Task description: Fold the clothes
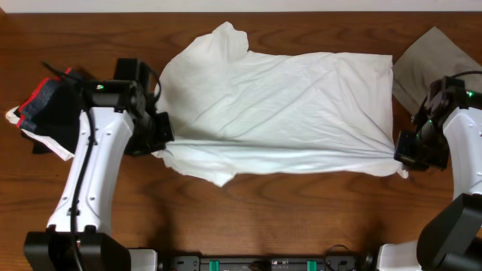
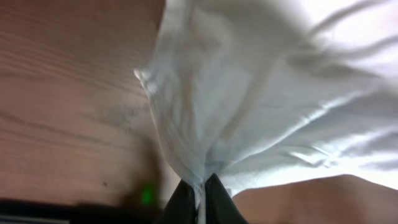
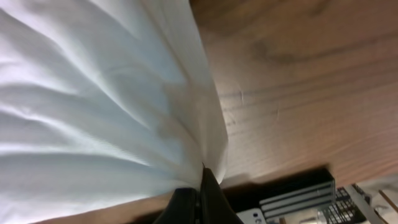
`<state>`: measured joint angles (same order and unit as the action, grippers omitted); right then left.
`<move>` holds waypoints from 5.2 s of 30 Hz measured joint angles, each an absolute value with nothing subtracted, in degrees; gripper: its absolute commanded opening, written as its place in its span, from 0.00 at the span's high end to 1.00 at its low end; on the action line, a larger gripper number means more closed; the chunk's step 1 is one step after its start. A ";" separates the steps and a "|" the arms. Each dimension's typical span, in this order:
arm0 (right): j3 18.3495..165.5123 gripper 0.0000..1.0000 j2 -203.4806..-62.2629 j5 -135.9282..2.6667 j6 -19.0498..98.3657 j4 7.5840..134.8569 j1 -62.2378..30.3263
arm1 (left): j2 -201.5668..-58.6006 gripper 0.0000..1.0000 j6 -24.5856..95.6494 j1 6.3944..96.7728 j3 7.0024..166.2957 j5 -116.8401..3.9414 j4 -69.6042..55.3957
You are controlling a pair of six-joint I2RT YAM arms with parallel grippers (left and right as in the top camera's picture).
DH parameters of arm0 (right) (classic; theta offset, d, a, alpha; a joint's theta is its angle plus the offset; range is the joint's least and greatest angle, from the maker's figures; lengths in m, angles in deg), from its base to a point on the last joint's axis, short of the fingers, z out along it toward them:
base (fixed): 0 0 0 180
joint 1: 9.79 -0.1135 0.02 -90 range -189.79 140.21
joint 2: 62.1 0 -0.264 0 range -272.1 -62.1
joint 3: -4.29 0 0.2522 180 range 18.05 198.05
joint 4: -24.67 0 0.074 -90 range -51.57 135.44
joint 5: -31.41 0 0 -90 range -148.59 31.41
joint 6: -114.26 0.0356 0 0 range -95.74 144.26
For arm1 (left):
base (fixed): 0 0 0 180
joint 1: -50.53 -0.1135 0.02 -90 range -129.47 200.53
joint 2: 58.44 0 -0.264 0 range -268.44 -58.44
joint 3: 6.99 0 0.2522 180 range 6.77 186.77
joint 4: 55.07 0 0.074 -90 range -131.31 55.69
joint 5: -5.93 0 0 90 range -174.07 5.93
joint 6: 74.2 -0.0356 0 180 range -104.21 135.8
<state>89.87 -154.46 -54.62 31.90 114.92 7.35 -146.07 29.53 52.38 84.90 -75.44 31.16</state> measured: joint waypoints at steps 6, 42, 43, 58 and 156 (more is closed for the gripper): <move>89.87 0.99 -154.48 -54.80 31.92 110.07 7.38 | -146.66 0.94 30.28 50.28 84.90 -75.42 25.98; 89.84 0.99 -163.13 -60.06 31.94 89.35 7.33 | -156.91 0.94 30.82 50.22 84.90 -75.22 4.88; 89.84 0.99 -163.79 -60.26 31.92 89.20 7.33 | -157.42 0.94 30.82 50.22 84.90 -75.22 4.34; 89.84 0.78 -167.64 -61.29 32.97 83.03 7.35 | -160.34 0.21 31.02 50.20 84.90 -75.42 1.98; 79.79 0.99 -147.20 -61.11 29.91 74.27 9.82 | -160.34 0.21 31.00 50.63 84.90 -75.46 15.29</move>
<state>79.79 -147.20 -61.11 29.91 74.27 9.82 -160.34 31.00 50.63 84.90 -75.46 15.29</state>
